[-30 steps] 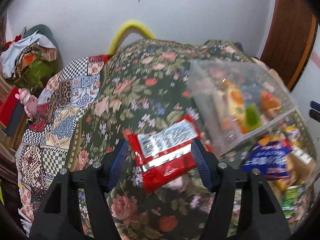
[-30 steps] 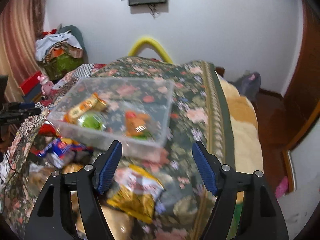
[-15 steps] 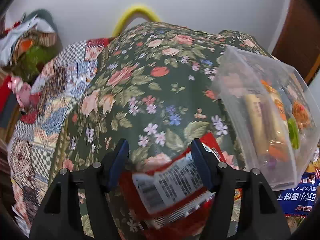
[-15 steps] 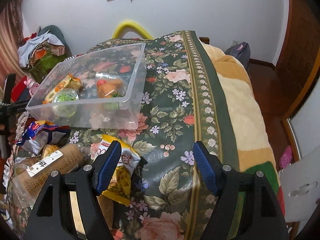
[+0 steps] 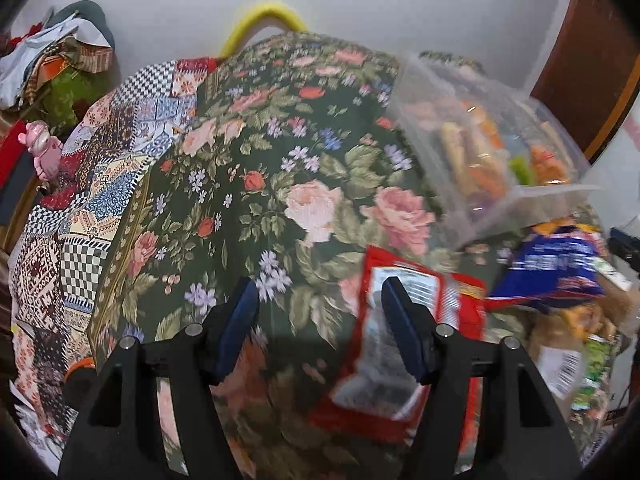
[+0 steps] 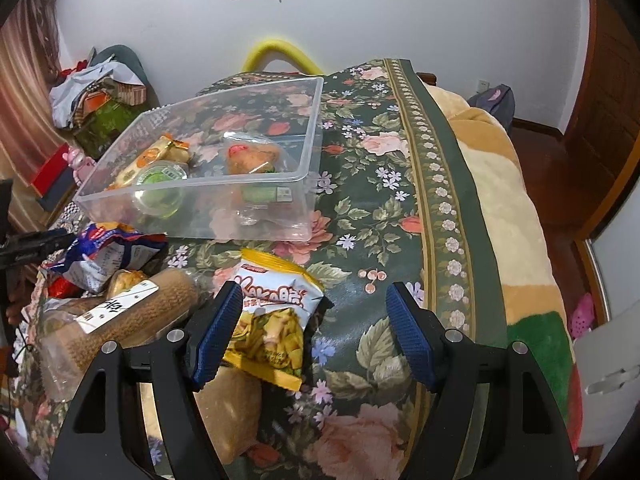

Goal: Organize snacks
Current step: 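Grasp the red noodle packet with the left tool while the right grasps the yellow Kakao bag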

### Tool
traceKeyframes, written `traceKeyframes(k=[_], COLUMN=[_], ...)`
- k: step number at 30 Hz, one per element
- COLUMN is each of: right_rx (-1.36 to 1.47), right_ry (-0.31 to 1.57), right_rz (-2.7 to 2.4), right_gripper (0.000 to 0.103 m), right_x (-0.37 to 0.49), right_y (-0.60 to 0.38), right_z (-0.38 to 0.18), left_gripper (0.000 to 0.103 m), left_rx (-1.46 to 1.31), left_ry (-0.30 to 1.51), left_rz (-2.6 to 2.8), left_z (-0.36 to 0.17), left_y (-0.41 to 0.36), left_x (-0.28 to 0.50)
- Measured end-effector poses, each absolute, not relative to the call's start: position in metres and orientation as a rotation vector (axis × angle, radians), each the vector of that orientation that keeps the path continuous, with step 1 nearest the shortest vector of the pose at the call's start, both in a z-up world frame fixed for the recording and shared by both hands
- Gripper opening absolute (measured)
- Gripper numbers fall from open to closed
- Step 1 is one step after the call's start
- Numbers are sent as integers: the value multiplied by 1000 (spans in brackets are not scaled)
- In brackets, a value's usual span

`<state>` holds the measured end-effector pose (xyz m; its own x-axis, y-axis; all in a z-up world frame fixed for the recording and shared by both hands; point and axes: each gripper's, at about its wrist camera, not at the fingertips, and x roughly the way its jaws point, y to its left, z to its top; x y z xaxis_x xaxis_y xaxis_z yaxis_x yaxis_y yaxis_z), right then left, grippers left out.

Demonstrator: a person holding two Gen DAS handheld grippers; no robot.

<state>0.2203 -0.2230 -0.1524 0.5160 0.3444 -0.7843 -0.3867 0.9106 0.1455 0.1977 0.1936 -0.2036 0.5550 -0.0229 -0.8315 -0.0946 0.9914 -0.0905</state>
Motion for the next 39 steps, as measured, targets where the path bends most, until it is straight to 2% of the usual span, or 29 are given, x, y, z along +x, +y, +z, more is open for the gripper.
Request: traceKeyframes(k=[5, 11, 13, 16, 20, 23, 25, 31, 39], right_rx=[-41, -39, -50, -58, -63, -105, -133, -136, -104], right_ry=[945, 979, 983, 997, 1019, 1011, 1001, 980, 928], right_rz=[453, 480, 479, 483, 491, 484, 474, 471, 472], right_gripper=[71, 71, 71, 71, 72, 74, 63, 51, 49], right_x=[219, 222, 223, 228, 233, 232, 230, 226, 222], right_y=[-221, -207, -202, -196, -190, -183, -181, -184, -197], right_z=[-154, -165, -168, -175, -183, -184, -185, -182, -159], left_gripper=[69, 72, 80, 84, 84, 72, 67, 65, 65], left_rx=[-111, -73, -86, -119, -151, -113, -124, -128, -155], left_ry=[943, 1009, 1028, 1029, 1011, 972, 959, 939, 839], left_rz=[-48, -107, -119, -120, -96, -51, -28, 21, 41], left_z=[-189, -212, -221, -228, -234, -235, -235, -225, -180], left_y=[170, 147, 145, 147, 153, 150, 153, 156, 157], left_x=[178, 182, 185, 190, 194, 193, 193, 185, 171])
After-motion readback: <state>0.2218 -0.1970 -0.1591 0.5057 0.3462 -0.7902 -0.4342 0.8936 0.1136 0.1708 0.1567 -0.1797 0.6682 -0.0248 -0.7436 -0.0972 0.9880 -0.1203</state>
